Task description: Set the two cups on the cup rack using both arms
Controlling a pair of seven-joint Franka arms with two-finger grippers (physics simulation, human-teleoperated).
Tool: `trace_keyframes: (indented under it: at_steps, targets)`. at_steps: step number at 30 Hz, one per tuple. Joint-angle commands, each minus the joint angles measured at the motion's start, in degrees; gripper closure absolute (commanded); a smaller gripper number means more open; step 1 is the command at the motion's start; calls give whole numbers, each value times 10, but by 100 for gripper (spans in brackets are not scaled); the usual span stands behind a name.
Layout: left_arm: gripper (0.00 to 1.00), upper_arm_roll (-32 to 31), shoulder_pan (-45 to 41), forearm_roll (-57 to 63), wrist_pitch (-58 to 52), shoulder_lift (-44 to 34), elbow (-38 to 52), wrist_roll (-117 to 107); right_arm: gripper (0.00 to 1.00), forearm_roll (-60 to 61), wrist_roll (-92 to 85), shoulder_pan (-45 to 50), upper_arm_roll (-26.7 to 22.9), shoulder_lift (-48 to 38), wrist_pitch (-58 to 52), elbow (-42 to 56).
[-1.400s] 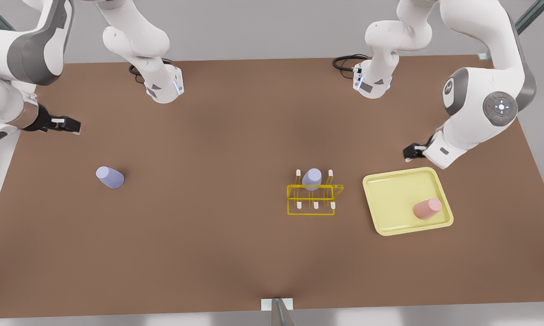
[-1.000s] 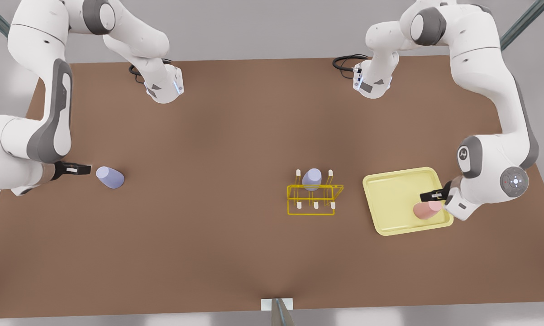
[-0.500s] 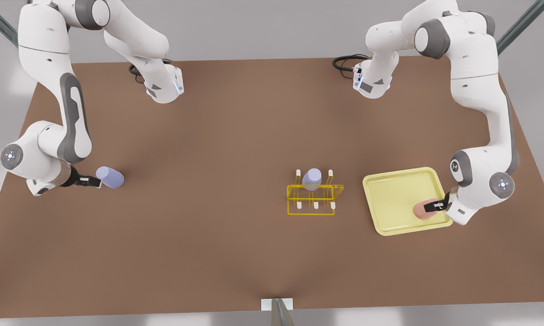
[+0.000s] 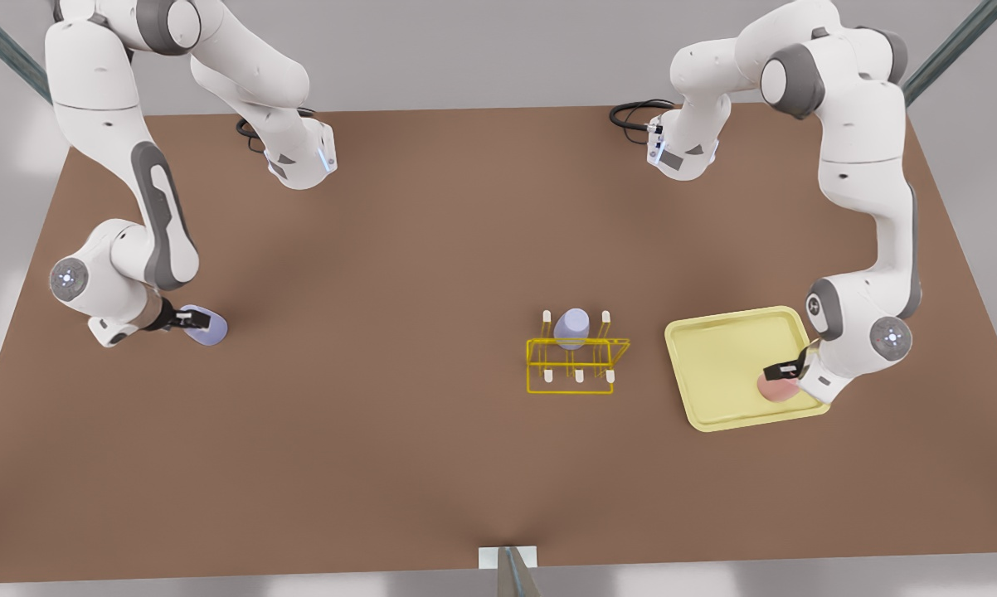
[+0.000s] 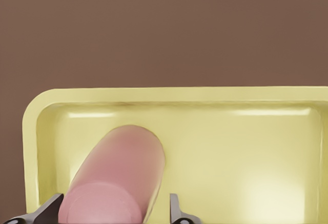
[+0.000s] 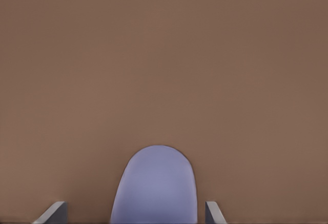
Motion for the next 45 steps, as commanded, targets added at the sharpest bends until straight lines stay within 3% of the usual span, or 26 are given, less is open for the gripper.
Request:
trace_keyframes:
  at_steps: [1,6,8,14,19,22,30,35,37,39,42,45]
  targets:
    - [0,0,2,1,31,5,-1,17,0,1,-39,0,0,0,9,-6]
    - [0,0,7,1,35,14,-4,17,0,1,-38,0,-6,10,24,-14]
    - [9,0,7,1,33,13,-7,17,0,1,-36,0,-8,11,71,-33]
    - [9,0,7,1,35,16,-7,18,0,1,-36,0,-21,14,128,-57]
    - [8,0,8,3,51,24,-6,18,0,1,-36,0,-24,19,129,-71]
    - [18,-1,8,3,51,22,-7,17,0,1,-36,1,-24,23,129,-72]
    - [21,-6,8,3,50,15,-7,14,0,1,-36,3,-23,13,125,-90]
    - [20,-6,-63,-1,-66,-68,-3,-72,0,1,-36,4,-23,13,125,-93]
    - [20,-6,-116,-15,-91,-66,17,-135,0,1,-36,4,-23,17,127,-92]
    - [20,-43,-121,-15,-183,-59,97,-217,0,1,-36,4,-23,17,128,-92]
    - [20,-126,-124,-11,-193,-48,138,-346,0,1,-36,4,-23,19,128,-88]
    - [20,-144,-157,-13,-195,-39,179,-409,0,1,-36,4,-23,24,129,-80]
